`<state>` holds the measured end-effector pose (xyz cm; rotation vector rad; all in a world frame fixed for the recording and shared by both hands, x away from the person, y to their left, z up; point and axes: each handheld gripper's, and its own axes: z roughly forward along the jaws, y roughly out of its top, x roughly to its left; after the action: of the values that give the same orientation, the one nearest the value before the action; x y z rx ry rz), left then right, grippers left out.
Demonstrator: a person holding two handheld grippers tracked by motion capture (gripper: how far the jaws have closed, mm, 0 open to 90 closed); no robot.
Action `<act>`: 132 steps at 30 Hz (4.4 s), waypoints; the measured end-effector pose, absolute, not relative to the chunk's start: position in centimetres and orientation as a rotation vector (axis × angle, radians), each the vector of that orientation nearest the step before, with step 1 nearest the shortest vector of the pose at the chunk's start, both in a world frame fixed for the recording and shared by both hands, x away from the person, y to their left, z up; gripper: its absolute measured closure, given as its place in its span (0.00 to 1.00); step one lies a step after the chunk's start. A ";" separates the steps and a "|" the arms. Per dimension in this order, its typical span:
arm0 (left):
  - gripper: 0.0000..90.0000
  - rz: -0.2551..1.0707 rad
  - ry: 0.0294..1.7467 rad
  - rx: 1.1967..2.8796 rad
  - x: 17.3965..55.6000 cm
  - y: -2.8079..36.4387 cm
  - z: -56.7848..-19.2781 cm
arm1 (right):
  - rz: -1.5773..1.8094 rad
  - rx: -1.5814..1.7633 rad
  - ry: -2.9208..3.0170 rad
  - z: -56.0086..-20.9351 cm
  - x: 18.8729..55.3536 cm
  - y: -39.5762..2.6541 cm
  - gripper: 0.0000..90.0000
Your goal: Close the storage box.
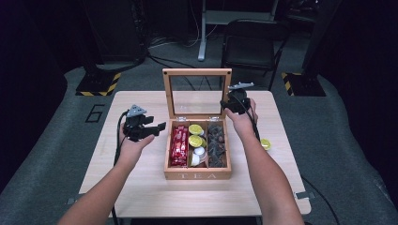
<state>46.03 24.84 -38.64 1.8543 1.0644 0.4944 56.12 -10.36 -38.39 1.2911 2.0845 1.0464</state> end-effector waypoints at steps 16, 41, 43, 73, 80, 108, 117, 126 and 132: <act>0.41 0.570 1.051 1.841 47.2 23.6 -34.4 | 1.081 1.243 2.063 -38.7 54.3 -10.6 0.72; 0.61 0.692 1.023 1.800 48.6 21.6 -31.0 | 1.089 1.190 2.076 -39.1 52.7 -10.9 0.72; 0.66 0.686 1.014 1.803 48.4 21.4 -31.0 | 1.091 1.188 2.077 -39.1 52.6 -10.9 0.72; 0.69 0.693 0.918 1.844 44.2 21.9 -33.1 | 1.230 1.136 2.062 -38.1 48.3 -12.5 0.58; 0.66 0.664 0.899 1.834 43.3 22.2 -34.1 | 1.253 1.074 2.086 -37.3 46.6 -13.0 0.57; 0.61 0.602 0.872 1.882 40.1 22.6 -37.5 | 1.339 0.962 2.137 -37.2 41.4 -13.8 0.59; 0.59 0.580 0.878 1.873 39.1 22.7 -39.0 | 1.319 0.935 2.136 -38.5 40.2 -13.8 0.59; 0.57 0.586 0.864 1.905 38.2 22.7 -40.4 | 1.331 0.956 2.153 -40.1 39.3 -14.0 0.58; 0.57 0.577 0.866 1.910 37.8 22.8 -41.1 | 1.303 0.951 2.174 -40.7 38.9 -14.0 0.58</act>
<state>37.82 22.76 -41.15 1.9101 0.8655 0.5765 38.94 -13.98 -40.72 0.9505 2.1743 1.3035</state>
